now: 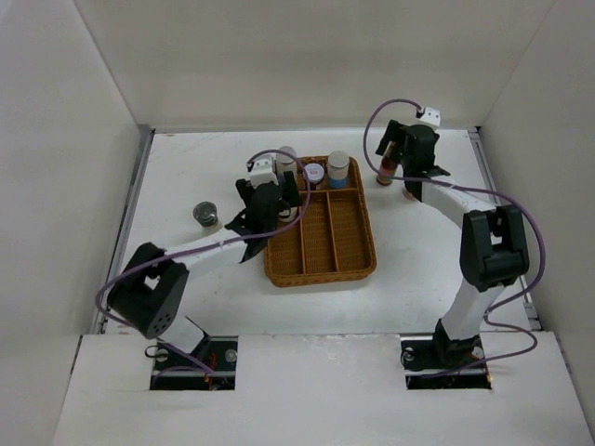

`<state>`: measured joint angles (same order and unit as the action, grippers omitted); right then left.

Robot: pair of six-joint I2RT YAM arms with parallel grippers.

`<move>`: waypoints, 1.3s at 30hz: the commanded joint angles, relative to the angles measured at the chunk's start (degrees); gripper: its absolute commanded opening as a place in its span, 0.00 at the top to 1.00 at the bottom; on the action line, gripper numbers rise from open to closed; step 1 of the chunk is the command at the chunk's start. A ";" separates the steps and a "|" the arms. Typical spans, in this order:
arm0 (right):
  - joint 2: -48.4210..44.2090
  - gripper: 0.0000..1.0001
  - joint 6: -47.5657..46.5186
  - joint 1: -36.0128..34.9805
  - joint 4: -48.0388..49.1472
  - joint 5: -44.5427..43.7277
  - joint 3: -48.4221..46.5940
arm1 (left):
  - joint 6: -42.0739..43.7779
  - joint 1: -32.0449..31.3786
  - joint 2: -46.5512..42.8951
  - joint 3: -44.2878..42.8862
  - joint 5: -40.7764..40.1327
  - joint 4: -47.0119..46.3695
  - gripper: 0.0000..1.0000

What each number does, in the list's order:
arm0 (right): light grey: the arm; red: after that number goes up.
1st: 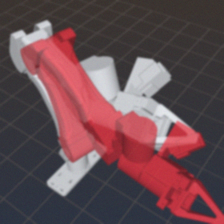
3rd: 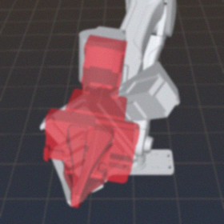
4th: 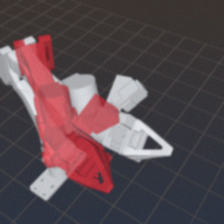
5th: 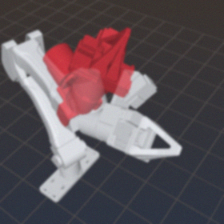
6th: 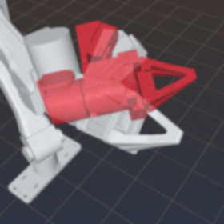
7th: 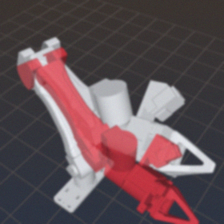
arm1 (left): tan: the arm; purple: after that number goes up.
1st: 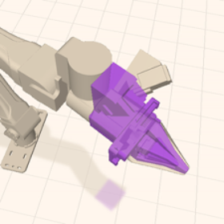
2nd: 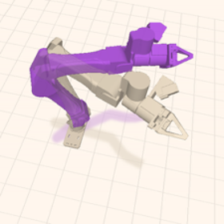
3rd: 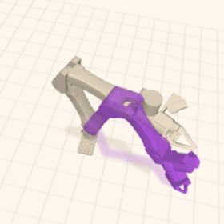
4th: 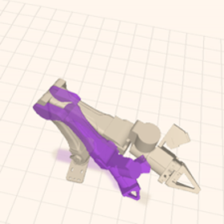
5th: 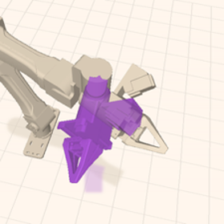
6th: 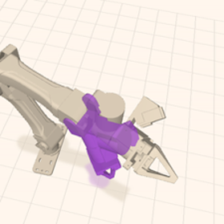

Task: Organize the condiment bottles

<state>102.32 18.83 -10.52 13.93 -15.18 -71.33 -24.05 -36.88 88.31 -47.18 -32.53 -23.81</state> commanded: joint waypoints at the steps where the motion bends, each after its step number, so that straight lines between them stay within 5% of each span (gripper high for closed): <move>1: 1.47 0.05 -2.39 0.02 1.44 0.59 -3.46 | -0.38 -0.86 -8.14 3.22 -0.51 -4.48 0.05; 6: 1.48 0.54 -3.80 -0.85 5.13 -4.93 -2.59 | -0.64 -3.23 -17.10 11.83 -0.51 -7.74 0.05; 8: -0.80 0.63 -4.59 -1.47 7.76 -7.48 -1.36 | -0.73 -4.11 -20.10 14.47 -0.60 -8.00 0.05; 23: -25.41 0.65 -6.09 -16.31 5.23 -11.98 8.22 | -1.96 0.62 -33.64 19.32 -5.25 1.03 0.04; 31: -26.65 0.65 -4.68 -25.81 6.54 -8.47 9.72 | -3.37 7.65 -39.36 18.09 -6.31 10.88 0.01; 39: -17.26 0.64 -4.33 -30.21 11.55 -4.60 6.91 | -5.74 17.23 -34.97 18.44 -6.84 9.76 0.00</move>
<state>83.50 13.76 -39.86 14.28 -21.28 -60.16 -28.23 -21.89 51.90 -27.03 -38.63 -13.41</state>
